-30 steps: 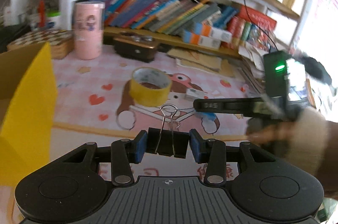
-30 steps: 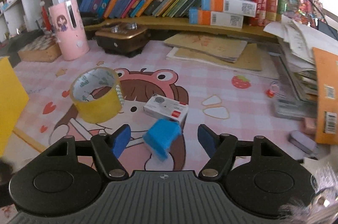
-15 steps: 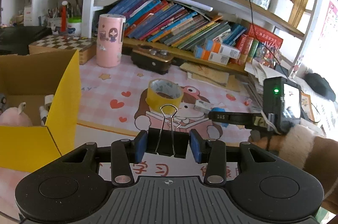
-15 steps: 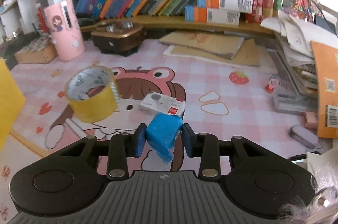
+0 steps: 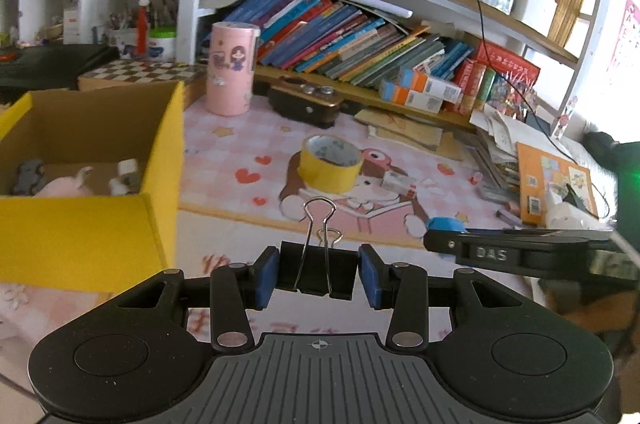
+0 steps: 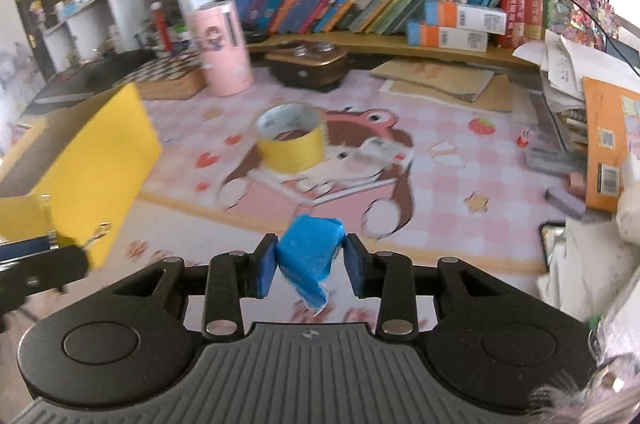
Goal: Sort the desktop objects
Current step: 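Lift the binder clip and blue eraser and carry both toward the yellow box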
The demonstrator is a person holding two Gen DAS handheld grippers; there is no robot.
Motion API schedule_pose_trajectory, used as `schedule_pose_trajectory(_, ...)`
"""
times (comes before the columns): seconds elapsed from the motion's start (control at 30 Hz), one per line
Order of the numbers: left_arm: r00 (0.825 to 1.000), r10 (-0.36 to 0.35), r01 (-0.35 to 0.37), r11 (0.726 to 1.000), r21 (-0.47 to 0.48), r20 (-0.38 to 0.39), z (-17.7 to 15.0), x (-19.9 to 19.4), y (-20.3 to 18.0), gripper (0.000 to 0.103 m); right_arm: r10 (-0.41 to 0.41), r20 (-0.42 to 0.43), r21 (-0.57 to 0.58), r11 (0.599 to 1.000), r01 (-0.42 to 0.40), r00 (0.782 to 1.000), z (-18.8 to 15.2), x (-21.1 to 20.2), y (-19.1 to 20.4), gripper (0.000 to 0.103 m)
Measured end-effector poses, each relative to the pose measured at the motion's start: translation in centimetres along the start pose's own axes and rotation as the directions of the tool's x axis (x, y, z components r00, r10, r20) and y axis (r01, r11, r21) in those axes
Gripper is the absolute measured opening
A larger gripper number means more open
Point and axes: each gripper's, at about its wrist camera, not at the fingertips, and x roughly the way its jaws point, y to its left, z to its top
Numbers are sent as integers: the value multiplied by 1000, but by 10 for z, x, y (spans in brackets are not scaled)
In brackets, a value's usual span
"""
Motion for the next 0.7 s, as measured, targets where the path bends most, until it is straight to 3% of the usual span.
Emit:
schedule_pose_trajectory(0.27, 999, 35, -35, 999, 6, 35, -21, -51, 23, 41, 59, -21, -5, 998, -59, 998, -28, -34, 57, 33)
schedule_pose_trajectory(0.7, 996, 81, -79, 995, -66, 27, -59, -115, 81, 41, 88, -49, -79, 993, -91, 995, -71, -68, 147, 33)
